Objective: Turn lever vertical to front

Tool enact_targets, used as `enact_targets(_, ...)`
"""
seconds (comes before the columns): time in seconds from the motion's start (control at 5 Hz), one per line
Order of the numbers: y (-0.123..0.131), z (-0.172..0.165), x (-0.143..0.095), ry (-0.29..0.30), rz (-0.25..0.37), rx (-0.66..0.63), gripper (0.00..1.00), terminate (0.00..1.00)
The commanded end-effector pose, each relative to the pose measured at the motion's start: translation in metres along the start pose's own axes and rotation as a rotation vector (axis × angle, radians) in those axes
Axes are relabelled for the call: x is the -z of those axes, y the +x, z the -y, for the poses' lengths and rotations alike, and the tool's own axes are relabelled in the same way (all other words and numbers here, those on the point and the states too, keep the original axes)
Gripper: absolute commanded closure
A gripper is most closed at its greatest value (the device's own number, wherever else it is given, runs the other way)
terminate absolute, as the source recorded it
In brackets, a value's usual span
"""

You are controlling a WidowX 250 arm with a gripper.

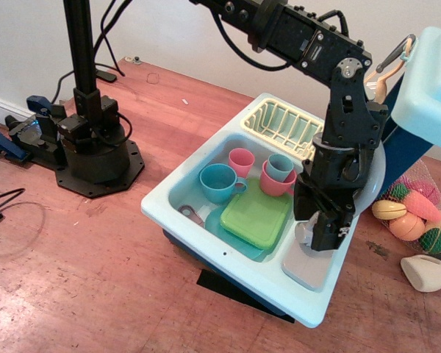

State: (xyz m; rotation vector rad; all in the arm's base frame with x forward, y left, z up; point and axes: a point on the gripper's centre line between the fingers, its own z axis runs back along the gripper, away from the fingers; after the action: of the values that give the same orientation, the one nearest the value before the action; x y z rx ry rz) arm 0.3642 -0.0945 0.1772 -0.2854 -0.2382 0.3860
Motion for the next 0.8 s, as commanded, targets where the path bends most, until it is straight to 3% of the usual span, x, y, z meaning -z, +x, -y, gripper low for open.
enact_targets(0.0,-0.003,-0.001,0.000,0.000,0.001,0.023,0.00,0.00)
enact_targets(0.4,-0.011,-0.013,0.001,-0.016,0.049,-0.024,0.00,0.00)
enact_targets(0.6,-0.018,-0.025,-0.008,-0.037,0.159,-0.101,0.00,0.00)
